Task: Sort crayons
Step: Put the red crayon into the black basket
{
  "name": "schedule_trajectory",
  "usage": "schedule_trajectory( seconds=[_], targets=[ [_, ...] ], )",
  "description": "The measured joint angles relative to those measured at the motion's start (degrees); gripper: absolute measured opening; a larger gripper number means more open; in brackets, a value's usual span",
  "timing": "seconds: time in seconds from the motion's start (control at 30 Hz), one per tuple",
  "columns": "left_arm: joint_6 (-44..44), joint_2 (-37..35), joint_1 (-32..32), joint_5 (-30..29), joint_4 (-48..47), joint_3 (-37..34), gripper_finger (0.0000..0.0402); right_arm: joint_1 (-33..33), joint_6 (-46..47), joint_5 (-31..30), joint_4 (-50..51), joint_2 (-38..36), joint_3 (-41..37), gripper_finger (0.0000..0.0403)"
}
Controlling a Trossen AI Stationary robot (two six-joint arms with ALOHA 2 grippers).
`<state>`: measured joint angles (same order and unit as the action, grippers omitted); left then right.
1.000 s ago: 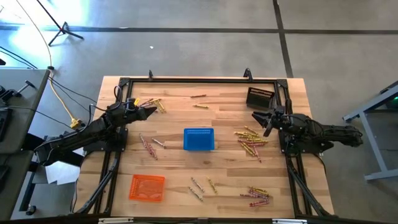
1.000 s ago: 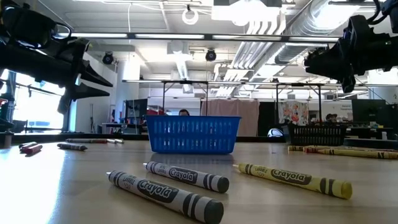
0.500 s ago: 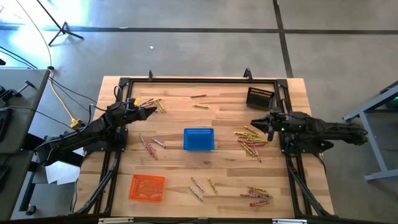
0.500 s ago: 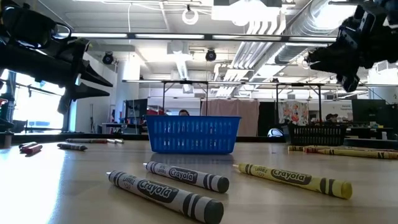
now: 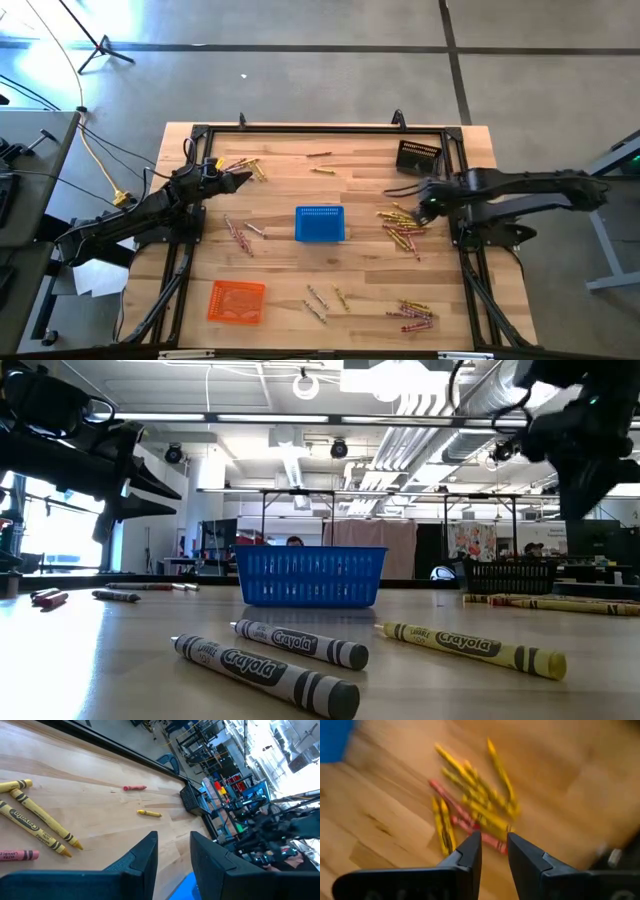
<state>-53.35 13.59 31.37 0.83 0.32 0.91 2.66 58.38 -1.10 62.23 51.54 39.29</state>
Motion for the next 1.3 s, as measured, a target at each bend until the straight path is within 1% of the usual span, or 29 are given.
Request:
schedule_trajectory(
  seconds=[0.07, 0.17, 0.3, 0.47, 0.57, 0.67, 0.83, 1.03, 1.3],
  targets=[
    [-0.01, -0.01, 0.0, -0.01, 0.01, -0.01, 0.0101, -0.05, 3.92, 4.59, -0.72, 4.29, -1.01, 0.0076],
    [0.0, -0.01, -0.01, -0.01, 0.01, 0.0, 0.0101, -0.9, 8.7, 8.58, -0.84, 10.06, -1.94, 0.0076],
    [0.0, -0.01, 0.0, -0.01, 0.01, -0.01, 0.0101, -3.67, 13.54, 9.32, -2.51, 15.6, -1.97, 0.0076],
    [-0.01, -0.01, 0.0, -0.01, 0.0, 0.0, 0.0101, -7.87, 19.99, 9.41, -10.93, 20.19, -1.97, 0.0076],
    [-0.01, -0.01, -0.01, -0.01, -0.01, -0.02, 0.0101, -10.93, 23.03, 10.71, -16.52, 22.9, -1.97, 0.0076],
    [0.0, 0.0, -0.01, -0.01, 0.01, 0.0, 0.0101, -13.14, 24.98, 10.92, -18.68, 25.35, -1.97, 0.0076],
    [-0.01, -0.01, -0.01, -0.01, 0.01, 0.0, 0.0101, -15.44, 27.43, 11.81, -18.11, 27.11, -1.97, 0.0076],
    [0.01, 0.01, -0.01, -0.01, 0.01, 0.0, 0.0101, -17.54, 29.75, 12.44, -17.13, 27.23, -1.97, 0.0076],
    [-0.01, 0.01, 0.01, -0.01, -0.01, 0.0, 0.0101, -18.21, 29.28, 12.09, -12.17, 27.23, -1.99, 0.0076]
  ],
)
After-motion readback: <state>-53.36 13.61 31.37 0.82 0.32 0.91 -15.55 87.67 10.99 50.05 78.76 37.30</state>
